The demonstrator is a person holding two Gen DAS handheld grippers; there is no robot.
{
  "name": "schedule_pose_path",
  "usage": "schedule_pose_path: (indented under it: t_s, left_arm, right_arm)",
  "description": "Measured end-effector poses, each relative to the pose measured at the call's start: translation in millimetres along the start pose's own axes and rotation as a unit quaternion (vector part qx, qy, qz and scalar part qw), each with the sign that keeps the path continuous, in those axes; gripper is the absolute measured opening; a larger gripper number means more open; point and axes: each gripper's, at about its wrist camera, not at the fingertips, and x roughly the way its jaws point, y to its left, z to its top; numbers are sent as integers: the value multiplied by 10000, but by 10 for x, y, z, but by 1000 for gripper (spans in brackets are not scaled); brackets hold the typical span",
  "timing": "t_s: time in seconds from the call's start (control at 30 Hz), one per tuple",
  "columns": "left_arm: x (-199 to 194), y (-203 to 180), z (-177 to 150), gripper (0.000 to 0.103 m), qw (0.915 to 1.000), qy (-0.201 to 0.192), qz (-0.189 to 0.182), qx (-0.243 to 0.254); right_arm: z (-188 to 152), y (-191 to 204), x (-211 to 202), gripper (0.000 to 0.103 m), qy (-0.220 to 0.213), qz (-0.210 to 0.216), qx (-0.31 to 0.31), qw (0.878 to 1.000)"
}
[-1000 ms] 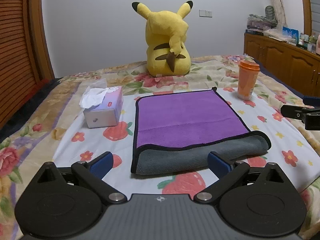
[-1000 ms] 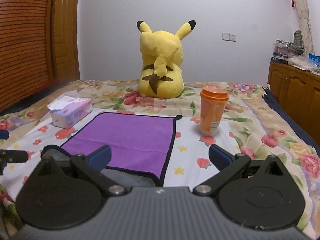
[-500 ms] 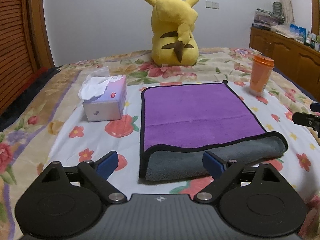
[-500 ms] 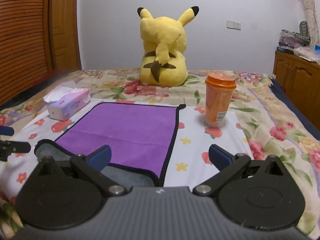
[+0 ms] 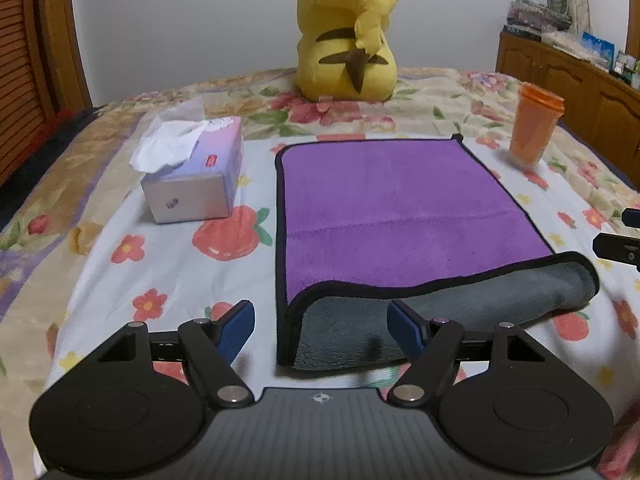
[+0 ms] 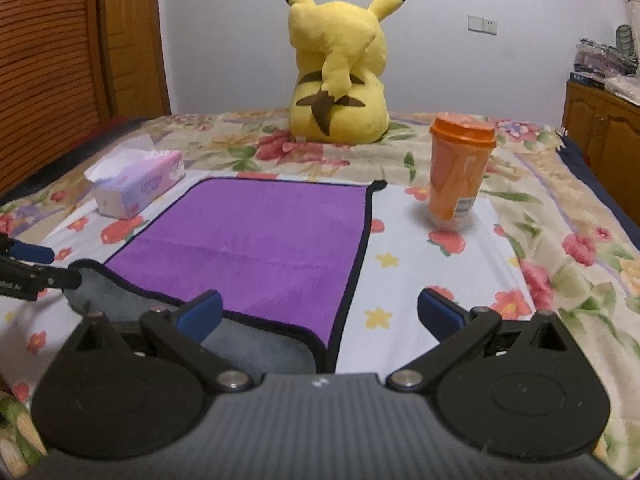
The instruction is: Fold towel
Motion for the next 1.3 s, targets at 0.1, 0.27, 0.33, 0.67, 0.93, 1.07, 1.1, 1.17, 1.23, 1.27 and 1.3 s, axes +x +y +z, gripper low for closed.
schedule_pose_path:
  t_s: [0.1, 0.27, 0.33, 0.67, 0.93, 1.07, 1.1, 1.17, 1.23, 1.27, 1.3]
  left_arm:
    - [68, 18, 8, 72, 10000, 65, -32, -9]
    - [122, 64, 36, 64, 9997, 98, -192, -144]
    - [149, 71, 42, 59, 9996, 100, -208, -154]
    - [300, 135, -12, 52, 9989, 319, -240, -233]
    - [332, 126, -37, 46, 9983, 459, -280, -204]
    - [336, 127, -41, 46, 9984, 455, -279, -201]
    - [340, 127, -45, 46, 9984, 455, -279, -201]
    - [335, 126, -40, 45, 9984, 453, -275, -194]
    - [335, 121, -48, 42, 9984, 449, -283, -185]
    - [334, 118, -49, 41, 9984, 451, -298, -184]
    - [333, 115, -49, 39, 9983, 453, -311, -186]
  right_arm:
    - [-19, 8, 54, 103, 98, 34, -34, 9999]
    - [-63, 4, 129, 103, 316, 104, -22, 9994]
    - [-78, -1, 151, 103, 405, 141, 4, 9991]
    - [-142, -35, 262, 103, 764, 302, 155, 9965]
    - [-152, -114, 395, 84, 1008, 483, 367, 9931]
    - [-160, -136, 414, 79, 1085, 531, 437, 9917]
    - [-156, -140, 413, 77, 1095, 569, 452, 9913]
    - [-147, -142, 405, 72, 1095, 639, 481, 9908]
    - [-140, -139, 407, 66, 1118, 716, 485, 9900]
    - [-137, -138, 408, 63, 1135, 748, 488, 9895]
    - [-134, -135, 407, 61, 1142, 769, 483, 9893]
